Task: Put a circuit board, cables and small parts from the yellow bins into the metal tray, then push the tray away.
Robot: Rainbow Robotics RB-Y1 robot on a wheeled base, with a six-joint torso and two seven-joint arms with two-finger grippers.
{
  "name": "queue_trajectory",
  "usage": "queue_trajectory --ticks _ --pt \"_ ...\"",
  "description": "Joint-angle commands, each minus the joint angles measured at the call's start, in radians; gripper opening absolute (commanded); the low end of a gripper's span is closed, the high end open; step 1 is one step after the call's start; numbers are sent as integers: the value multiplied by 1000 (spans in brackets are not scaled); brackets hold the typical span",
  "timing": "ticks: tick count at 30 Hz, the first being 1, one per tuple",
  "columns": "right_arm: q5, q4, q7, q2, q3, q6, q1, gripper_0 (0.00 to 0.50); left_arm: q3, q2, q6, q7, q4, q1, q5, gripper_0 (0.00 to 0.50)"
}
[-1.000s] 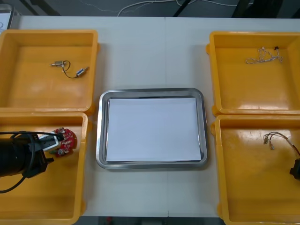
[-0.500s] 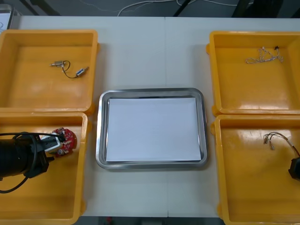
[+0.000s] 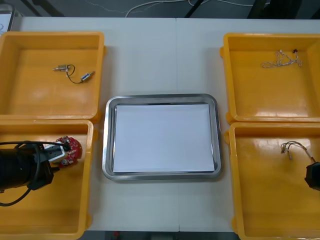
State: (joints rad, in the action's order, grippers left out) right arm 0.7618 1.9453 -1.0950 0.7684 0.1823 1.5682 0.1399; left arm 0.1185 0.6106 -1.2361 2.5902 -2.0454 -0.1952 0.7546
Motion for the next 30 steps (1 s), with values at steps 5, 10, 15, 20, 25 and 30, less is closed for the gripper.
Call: queue_trajectory --ticks 5,10,15,20,25,30 --pt "25 109 49 -58 58 111 -13 0 -16 -37 7 76 -7 11 0 189" --pt "27 161 63 -112 83 187 -11 0 -22 -38 14 74 -7 11 -9 0" --pt "27 222 86 -156 89 222 12 0 -25 -40 14 74 -7 10 -11 0" --pt "27 265 101 -189 89 223 43 0 -23 -38 10 71 -13 10 0 0" --pt "28 307 110 -224 89 222 89 0 21 -37 -57 51 -50 10 25 0" --pt "31 333 115 -242 88 216 125 0 29 -17 -65 44 -55 6 40 0"
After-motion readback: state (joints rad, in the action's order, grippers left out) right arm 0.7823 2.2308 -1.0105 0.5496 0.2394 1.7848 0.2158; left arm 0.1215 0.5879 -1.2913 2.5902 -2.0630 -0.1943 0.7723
